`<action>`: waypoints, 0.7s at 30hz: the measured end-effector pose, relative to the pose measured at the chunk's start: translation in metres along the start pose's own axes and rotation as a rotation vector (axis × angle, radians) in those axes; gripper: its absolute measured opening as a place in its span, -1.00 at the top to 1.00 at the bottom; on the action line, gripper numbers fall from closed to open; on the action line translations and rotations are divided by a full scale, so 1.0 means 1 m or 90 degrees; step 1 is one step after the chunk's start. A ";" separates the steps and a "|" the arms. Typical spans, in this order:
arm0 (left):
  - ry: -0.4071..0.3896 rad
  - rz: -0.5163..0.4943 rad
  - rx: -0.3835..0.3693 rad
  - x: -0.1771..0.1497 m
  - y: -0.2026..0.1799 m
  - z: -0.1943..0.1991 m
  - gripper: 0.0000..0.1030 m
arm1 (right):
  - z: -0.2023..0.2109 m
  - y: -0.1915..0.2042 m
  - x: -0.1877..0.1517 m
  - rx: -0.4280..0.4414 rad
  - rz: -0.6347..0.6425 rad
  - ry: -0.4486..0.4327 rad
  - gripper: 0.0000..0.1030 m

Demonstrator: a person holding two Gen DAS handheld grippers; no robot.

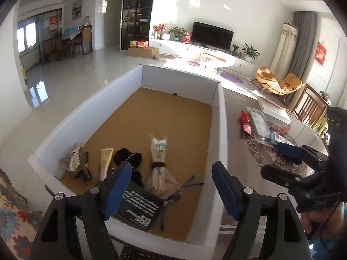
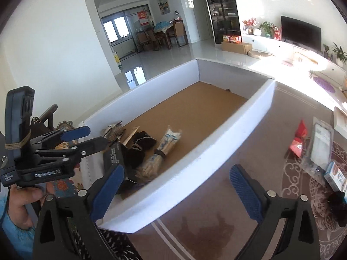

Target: Organize objects

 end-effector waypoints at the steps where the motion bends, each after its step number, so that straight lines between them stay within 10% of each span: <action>1: 0.006 -0.015 -0.039 -0.010 -0.027 0.002 -0.57 | 0.007 -0.024 -0.022 -0.033 -0.017 0.011 -0.98; 5: 0.055 -0.098 -0.156 -0.070 -0.133 -0.015 -1.00 | 0.028 -0.114 -0.121 -0.162 -0.082 0.106 -0.98; 11: 0.145 -0.185 -0.088 -0.146 -0.201 -0.104 -1.00 | 0.078 -0.196 -0.234 -0.296 -0.158 0.188 -0.97; 21: 0.159 -0.137 0.019 -0.155 -0.181 -0.160 -1.00 | 0.092 -0.204 -0.250 -0.346 -0.186 0.168 -1.00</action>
Point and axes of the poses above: each gripper's, at about its wrist camera, not at the fingertips, and z roughly against the way its jaws point, y to its left, x to its top, the point moved 7 cm from there along -z, roughly the way its jaws point, and after that the axes turned 14 degrees about z, right-handed, at the moved point
